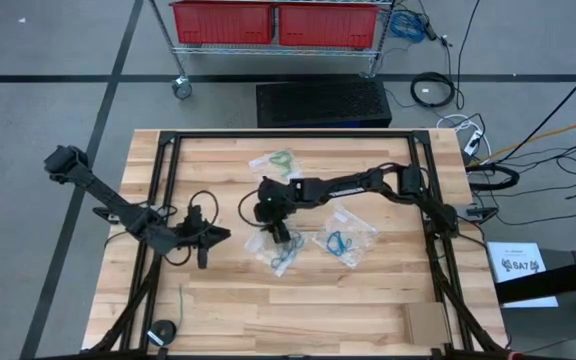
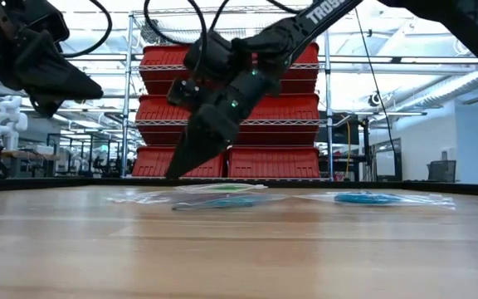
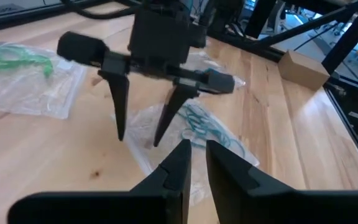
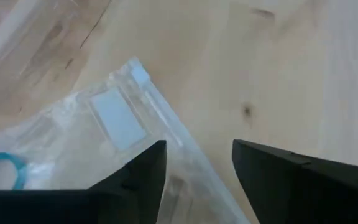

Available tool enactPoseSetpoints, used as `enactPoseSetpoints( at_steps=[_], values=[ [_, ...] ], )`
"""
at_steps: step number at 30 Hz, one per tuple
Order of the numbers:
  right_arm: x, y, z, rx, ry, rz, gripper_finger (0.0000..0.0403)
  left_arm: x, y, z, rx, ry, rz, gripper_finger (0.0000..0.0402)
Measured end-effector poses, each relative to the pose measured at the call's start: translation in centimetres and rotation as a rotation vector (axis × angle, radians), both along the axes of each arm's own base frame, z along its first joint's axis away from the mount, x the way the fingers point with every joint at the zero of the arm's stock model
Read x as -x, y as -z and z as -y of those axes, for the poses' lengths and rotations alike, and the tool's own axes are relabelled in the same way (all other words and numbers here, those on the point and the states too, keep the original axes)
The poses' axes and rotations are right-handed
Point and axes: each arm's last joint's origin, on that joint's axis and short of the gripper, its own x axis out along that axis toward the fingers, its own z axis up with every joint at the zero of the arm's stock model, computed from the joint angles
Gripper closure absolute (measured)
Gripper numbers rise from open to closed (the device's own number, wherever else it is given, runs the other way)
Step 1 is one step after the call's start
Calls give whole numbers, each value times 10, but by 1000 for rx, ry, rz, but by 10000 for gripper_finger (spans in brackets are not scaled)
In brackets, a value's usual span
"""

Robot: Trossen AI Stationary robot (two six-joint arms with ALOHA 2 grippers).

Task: Sort rubber bands
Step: Close the center transparent bags

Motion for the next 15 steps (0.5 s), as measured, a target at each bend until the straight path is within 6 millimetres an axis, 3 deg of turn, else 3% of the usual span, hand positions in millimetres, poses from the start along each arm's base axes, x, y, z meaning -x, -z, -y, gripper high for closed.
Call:
enactPoseSetpoints(
  at_steps=[4, 10, 15],
  values=[
    [0, 16, 1, 8, -19, -41, 234, -2, 0, -2, 8, -1, -5, 345],
    [0, 19, -1, -6, -31, -49, 248, -3, 0, -5, 12, -14, -9, 344],
    [0, 20, -2, -3, -29, -57, 314, -4, 1, -8, 10, -21, -12, 344]
  ],
)
